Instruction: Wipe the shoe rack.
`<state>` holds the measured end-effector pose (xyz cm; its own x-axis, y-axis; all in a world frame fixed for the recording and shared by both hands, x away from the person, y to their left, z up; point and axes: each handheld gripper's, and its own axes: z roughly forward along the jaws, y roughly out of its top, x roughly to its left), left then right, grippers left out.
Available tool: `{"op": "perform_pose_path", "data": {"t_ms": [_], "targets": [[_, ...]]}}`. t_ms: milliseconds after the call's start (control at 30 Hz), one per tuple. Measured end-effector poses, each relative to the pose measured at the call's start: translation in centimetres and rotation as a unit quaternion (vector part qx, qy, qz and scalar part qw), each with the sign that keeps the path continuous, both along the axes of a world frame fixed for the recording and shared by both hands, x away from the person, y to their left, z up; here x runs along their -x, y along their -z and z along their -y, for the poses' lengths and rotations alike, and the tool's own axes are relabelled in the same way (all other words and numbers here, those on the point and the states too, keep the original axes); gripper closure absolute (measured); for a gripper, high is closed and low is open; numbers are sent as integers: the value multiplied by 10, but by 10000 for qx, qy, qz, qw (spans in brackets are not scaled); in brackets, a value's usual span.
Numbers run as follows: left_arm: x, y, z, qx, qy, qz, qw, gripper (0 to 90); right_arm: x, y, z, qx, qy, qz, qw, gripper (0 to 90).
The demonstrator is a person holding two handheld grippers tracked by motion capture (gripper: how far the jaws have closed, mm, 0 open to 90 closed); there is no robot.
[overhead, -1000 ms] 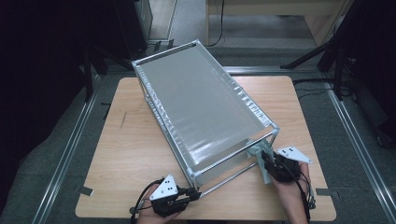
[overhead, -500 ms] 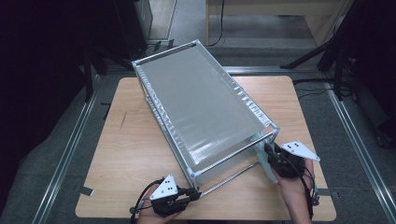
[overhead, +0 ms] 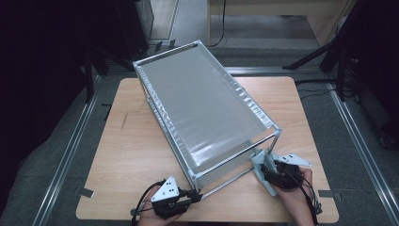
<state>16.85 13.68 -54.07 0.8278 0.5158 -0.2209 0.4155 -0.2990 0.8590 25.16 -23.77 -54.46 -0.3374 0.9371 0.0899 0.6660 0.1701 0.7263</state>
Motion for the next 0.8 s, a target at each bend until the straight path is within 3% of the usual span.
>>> {"op": "perform_pose_path", "data": {"t_ms": [67, 200, 300, 367, 467, 567, 667, 800], "targets": [[0, 0, 0, -4, 2, -1, 10000, 785, 1, 0, -1, 65, -66, 13, 10000, 500], [0, 0, 0, -18, -5, 7, 10000, 786, 4, -2, -1, -11, -267, -16, 9996, 703], [0, 0, 0, -14, -7, 6, 10000, 785, 6, -7, -1, 233, -277, 4, 9993, 791], [0, 0, 0, -2, 4, -4, 10000, 785, 8, -13, 1, 261, -223, 61, 9994, 820], [0, 0, 0, -1, 12, -1, 10000, 785, 8, -26, 5, 94, -105, 364, 9992, 832], [-1, 0, 0, 9, 14, -9, 10000, 784, 10, -44, 6, -145, -95, 776, 9968, 832], [-1, 1, 0, 6, 13, -7, 10000, 784, 14, -63, 2, -284, -38, 1238, 9919, 832], [-1, 1, 0, 5, 9, -6, 10000, 784, 21, -82, 0, -427, 95, 1825, 9822, 831]]}}
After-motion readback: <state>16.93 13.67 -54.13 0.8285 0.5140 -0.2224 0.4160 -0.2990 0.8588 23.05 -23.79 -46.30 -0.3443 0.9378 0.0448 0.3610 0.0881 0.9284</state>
